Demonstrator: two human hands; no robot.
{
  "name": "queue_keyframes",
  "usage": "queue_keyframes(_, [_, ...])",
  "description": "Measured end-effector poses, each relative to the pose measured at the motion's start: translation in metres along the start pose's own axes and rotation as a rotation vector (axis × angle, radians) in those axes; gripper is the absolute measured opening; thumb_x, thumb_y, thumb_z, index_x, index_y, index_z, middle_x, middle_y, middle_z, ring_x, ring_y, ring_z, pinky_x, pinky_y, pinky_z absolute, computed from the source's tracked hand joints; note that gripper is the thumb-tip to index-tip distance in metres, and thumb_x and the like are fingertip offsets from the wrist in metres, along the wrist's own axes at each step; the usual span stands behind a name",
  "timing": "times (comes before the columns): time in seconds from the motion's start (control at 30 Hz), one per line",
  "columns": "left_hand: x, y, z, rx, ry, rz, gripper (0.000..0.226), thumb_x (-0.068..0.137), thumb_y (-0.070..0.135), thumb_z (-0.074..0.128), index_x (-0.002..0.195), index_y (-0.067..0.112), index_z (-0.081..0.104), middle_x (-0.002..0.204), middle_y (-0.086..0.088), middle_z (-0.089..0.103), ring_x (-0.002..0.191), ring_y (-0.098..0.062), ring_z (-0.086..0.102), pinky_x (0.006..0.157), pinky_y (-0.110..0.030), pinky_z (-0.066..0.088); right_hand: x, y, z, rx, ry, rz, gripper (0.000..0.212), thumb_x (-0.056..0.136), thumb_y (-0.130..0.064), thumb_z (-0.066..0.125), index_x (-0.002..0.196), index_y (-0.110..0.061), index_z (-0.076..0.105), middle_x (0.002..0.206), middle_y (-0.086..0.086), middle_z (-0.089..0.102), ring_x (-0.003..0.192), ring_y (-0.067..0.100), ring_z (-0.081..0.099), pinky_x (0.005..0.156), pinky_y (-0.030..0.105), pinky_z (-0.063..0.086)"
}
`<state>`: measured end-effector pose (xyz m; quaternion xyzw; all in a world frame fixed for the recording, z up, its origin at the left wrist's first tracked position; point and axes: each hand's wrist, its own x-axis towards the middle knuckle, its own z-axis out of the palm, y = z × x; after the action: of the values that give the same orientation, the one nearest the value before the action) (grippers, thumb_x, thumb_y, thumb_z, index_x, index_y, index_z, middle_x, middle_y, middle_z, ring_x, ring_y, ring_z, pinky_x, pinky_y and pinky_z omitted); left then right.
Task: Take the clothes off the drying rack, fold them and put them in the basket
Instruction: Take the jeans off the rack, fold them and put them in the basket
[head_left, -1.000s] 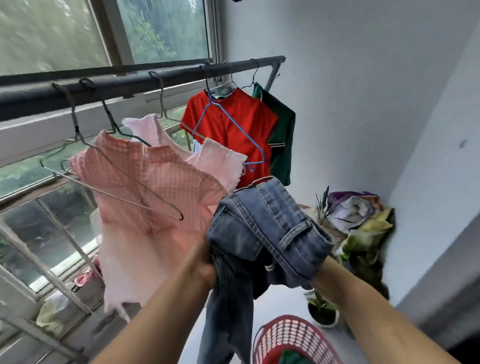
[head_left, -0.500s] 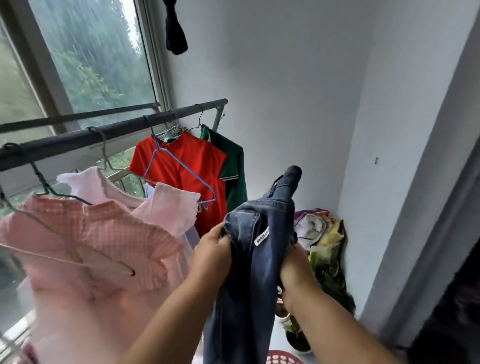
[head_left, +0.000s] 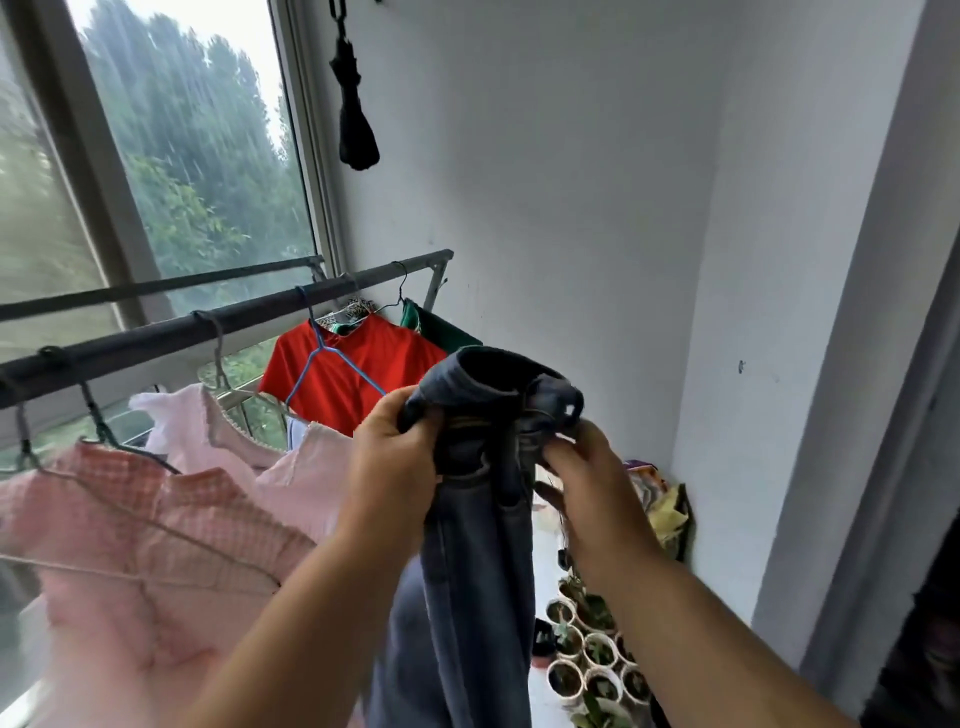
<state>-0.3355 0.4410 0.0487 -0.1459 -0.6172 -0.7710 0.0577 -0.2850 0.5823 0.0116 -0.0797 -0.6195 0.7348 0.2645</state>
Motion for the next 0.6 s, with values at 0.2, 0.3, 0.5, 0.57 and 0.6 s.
queue_keyframes(0.2, [0.018,0.035,-0.004,-0.329,-0.04,-0.099,0.018,0.098,0.002,0.046,0.095,0.005,0.063,0.075,-0.013,0.07,0.057,-0.023,0.068,0.052,-0.032,0.058,0.008,-0.032,0.009,0.153,-0.295,-0.061,0.062,0.082,-0.052,0.067,0.133,-0.02,0.052,0.122,0.001,0.068,0.115,0.016,0.064,0.096,0.037,0.05])
queue_keyframes(0.3, [0.024,0.047,-0.007,-0.377,-0.085,-0.075,0.02,0.098,0.005,0.047,0.089,0.006,0.065,0.072,-0.011,0.071,0.058,-0.021,0.069,0.055,-0.031,0.059,0.009,-0.016,0.018,-0.296,-0.069,-0.103,0.036,0.08,-0.021,0.077,0.113,-0.023,0.062,0.103,-0.004,0.072,0.1,0.017,0.069,0.088,0.039,0.056])
queue_keyframes(0.5, [0.048,0.07,-0.034,-0.251,-0.009,0.004,0.013,0.099,0.009,0.049,0.101,0.008,0.062,0.074,-0.01,0.071,0.057,-0.02,0.069,0.051,-0.031,0.057,0.036,-0.021,-0.002,-0.066,0.021,0.043,0.011,0.091,-0.009,0.064,0.095,-0.016,0.072,0.096,0.007,0.075,0.096,0.027,0.07,0.092,0.048,0.054])
queue_keyframes(0.57, [0.056,0.072,-0.044,-0.194,0.046,0.044,0.011,0.099,0.011,0.051,0.104,0.01,0.061,0.074,-0.008,0.069,0.056,-0.016,0.068,0.05,-0.029,0.057,0.043,-0.026,-0.005,-0.039,0.013,0.034,0.009,0.091,-0.01,0.065,0.092,-0.013,0.073,0.095,0.008,0.076,0.096,0.028,0.07,0.093,0.05,0.054])
queue_keyframes(0.6, [0.059,0.073,-0.049,-0.17,0.072,0.064,0.011,0.099,0.012,0.051,0.104,0.012,0.061,0.076,-0.007,0.068,0.056,-0.015,0.067,0.051,-0.029,0.057,0.047,-0.028,-0.006,-0.013,0.026,0.018,0.008,0.09,-0.009,0.065,0.089,-0.012,0.073,0.094,0.008,0.076,0.096,0.028,0.07,0.094,0.05,0.053])
